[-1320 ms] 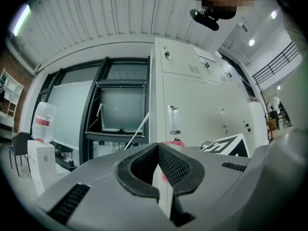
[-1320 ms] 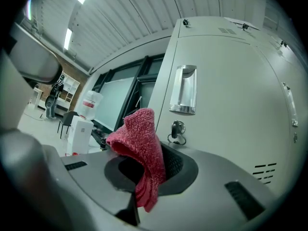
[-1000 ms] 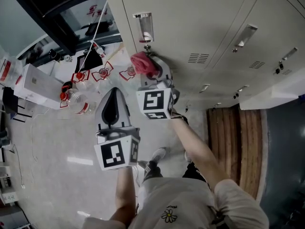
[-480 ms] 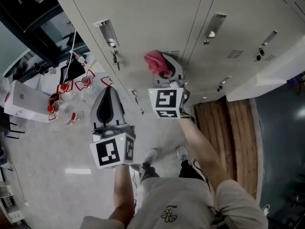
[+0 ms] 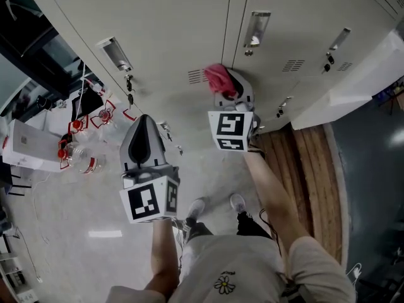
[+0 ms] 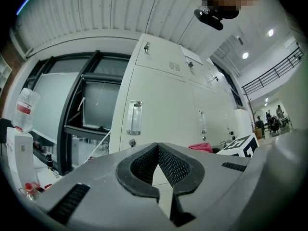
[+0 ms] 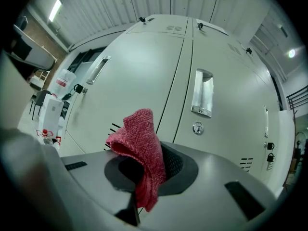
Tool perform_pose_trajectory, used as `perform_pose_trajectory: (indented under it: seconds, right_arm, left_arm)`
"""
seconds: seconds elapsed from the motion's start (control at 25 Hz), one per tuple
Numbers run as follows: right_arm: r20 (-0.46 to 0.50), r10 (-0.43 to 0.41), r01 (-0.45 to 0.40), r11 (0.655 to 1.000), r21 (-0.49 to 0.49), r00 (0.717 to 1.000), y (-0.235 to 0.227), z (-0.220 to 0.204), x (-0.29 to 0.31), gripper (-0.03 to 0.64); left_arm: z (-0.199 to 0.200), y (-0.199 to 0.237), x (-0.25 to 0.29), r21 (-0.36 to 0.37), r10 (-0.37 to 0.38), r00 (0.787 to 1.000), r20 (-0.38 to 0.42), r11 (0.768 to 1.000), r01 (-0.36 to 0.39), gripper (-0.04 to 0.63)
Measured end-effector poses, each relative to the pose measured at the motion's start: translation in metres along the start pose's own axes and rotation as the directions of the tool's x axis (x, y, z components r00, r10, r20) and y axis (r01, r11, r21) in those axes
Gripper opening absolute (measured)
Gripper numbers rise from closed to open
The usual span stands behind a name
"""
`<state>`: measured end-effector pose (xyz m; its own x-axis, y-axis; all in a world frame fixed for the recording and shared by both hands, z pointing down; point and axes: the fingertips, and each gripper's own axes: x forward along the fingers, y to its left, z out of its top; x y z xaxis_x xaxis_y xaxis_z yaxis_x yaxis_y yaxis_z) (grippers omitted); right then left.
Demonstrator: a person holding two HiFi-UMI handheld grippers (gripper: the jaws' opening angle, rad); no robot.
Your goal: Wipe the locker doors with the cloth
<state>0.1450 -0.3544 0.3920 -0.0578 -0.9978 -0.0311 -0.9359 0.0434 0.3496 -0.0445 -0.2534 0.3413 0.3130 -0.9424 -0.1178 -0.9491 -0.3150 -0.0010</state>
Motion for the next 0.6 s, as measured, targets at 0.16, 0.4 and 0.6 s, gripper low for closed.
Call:
perform_pose_trajectory:
  seconds: [0.16,0.4,0.6]
  right_arm:
    - [-0.009,-0.017,0.017,1.000,-0.008,1.000,-0.012,-0.005,0.000,0.029]
    - [-0.014,-0.023,0.023,0.999,-0.029,1.000,-0.014,-0.006,0.000,0.029]
    - [-0.014,-0.018,0.018,1.000,-0.023,1.000,-0.014,0.002,-0.004,0.029]
  left_arm:
    - [-0.002,-0.003,0.001,-0.004,-0.001,1.000,-0.004,1.000,0.001,0.017]
    - [-0.006,-0.004,-0.003,-0.007,0.000,1.000,-0.010,1.000,0.000,0.017]
    - [0.004,-0.004,-0.008,0.000,0.005,1.000,0.005,1.000,-0.005,0.017]
